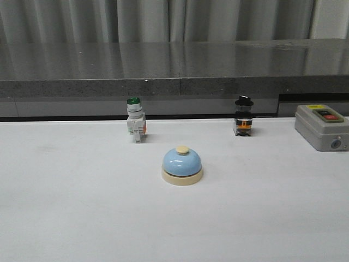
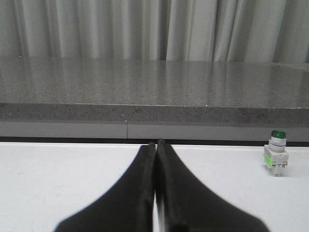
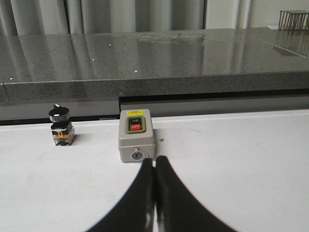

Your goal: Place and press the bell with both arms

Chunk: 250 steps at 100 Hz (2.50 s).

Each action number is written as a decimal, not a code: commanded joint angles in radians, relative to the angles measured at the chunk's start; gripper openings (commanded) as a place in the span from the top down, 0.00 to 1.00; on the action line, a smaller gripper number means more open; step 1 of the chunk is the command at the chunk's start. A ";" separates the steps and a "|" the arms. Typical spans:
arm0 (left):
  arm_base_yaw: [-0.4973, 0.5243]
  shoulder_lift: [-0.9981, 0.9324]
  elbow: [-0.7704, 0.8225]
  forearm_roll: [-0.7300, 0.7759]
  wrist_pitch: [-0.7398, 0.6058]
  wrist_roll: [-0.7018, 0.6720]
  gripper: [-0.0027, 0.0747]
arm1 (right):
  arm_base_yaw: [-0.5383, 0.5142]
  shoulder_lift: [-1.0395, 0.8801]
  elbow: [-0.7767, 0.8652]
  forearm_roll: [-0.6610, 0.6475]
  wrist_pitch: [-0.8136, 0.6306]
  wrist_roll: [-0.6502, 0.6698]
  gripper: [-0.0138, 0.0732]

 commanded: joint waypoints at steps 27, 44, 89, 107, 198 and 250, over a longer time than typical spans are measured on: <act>0.002 -0.030 0.042 -0.011 -0.082 -0.008 0.99 | -0.001 -0.017 -0.016 -0.005 -0.077 -0.004 0.91; 0.002 -0.030 0.042 -0.011 -0.082 -0.008 0.99 | -0.001 -0.017 -0.016 -0.005 -0.077 -0.004 0.91; 0.002 -0.030 0.042 -0.011 -0.082 -0.008 0.99 | -0.001 -0.008 -0.044 -0.006 -0.071 -0.004 0.91; 0.002 -0.030 0.042 -0.011 -0.082 -0.008 0.99 | -0.001 0.092 -0.171 -0.006 0.063 -0.004 0.91; 0.002 -0.030 0.042 -0.011 -0.082 -0.008 0.99 | 0.180 1.091 -0.926 0.024 0.477 -0.008 0.91; 0.002 -0.030 0.042 -0.011 -0.082 -0.008 0.99 | 0.513 1.530 -1.357 0.024 0.669 -0.057 0.91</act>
